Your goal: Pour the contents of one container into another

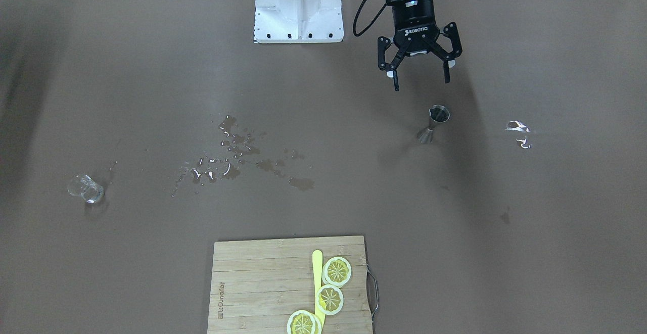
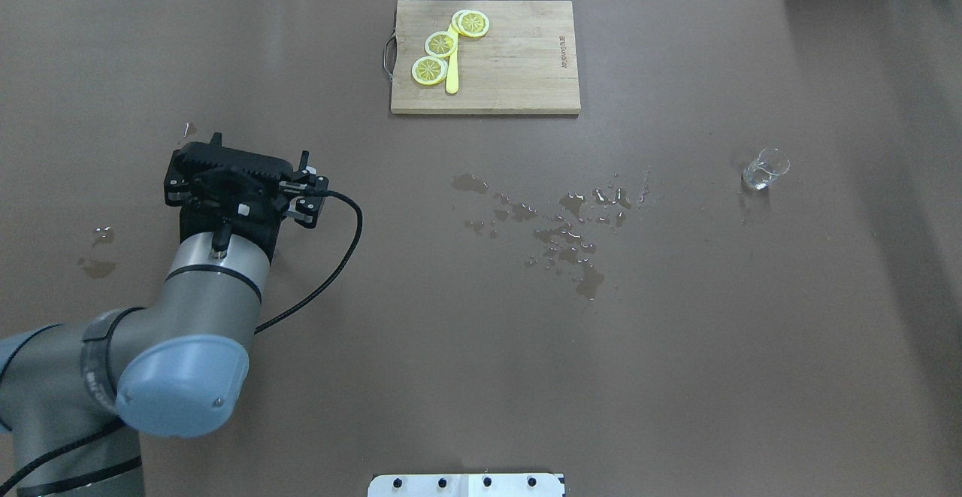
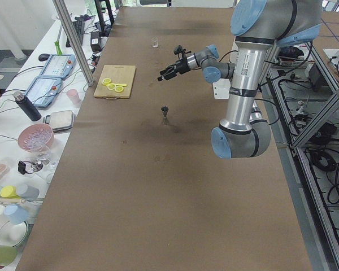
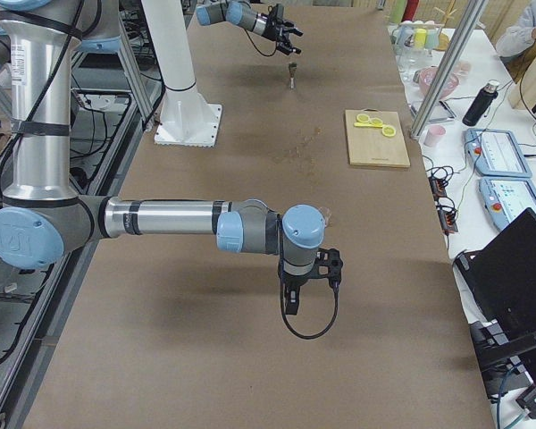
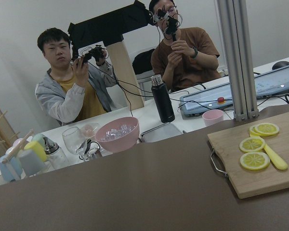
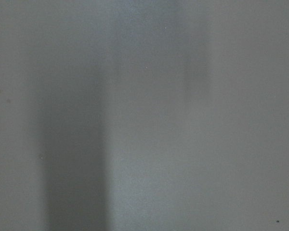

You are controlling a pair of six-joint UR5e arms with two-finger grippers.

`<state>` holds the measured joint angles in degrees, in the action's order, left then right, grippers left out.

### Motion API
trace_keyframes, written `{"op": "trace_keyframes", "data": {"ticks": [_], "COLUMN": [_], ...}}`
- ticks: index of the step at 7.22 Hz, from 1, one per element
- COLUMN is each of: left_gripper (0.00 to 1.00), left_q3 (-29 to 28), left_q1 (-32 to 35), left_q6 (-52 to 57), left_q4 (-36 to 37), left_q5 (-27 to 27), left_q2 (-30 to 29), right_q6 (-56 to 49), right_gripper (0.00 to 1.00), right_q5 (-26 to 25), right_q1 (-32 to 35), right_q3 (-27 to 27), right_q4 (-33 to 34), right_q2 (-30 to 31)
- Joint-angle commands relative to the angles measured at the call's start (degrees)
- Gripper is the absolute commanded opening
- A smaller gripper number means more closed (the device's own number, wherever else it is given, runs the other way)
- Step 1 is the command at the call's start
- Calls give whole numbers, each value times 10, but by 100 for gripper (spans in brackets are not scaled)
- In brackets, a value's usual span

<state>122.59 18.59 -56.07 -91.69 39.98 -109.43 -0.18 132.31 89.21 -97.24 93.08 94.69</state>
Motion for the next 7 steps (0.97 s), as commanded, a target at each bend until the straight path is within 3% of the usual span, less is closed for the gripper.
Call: {"op": "trace_keyframes", "data": {"ticks": [1, 3, 4, 5, 7], "left_gripper": [99, 99, 99, 99, 99], "left_q3": [-104, -186, -219, -247, -281], "left_q1": [80, 152, 201, 249, 319], "left_q6": [137, 236, 289, 354, 444], "left_q4": [-69, -159, -207, -250, -297], "left_q5": [119, 221, 312, 380, 515], "left_q2": [-91, -113, -108, -93, -62], "right_q6": [3, -76, -98, -29, -7], "right_gripper": [100, 100, 100, 100, 100], "right_q5": [-1, -4, -1, -6, -13], "right_q1": [0, 0, 0, -1, -3], "right_q3": [-8, 2, 12, 11, 12], "right_q4": [0, 0, 0, 0, -17], "right_q2": [-3, -2, -2, -5, -4]}}
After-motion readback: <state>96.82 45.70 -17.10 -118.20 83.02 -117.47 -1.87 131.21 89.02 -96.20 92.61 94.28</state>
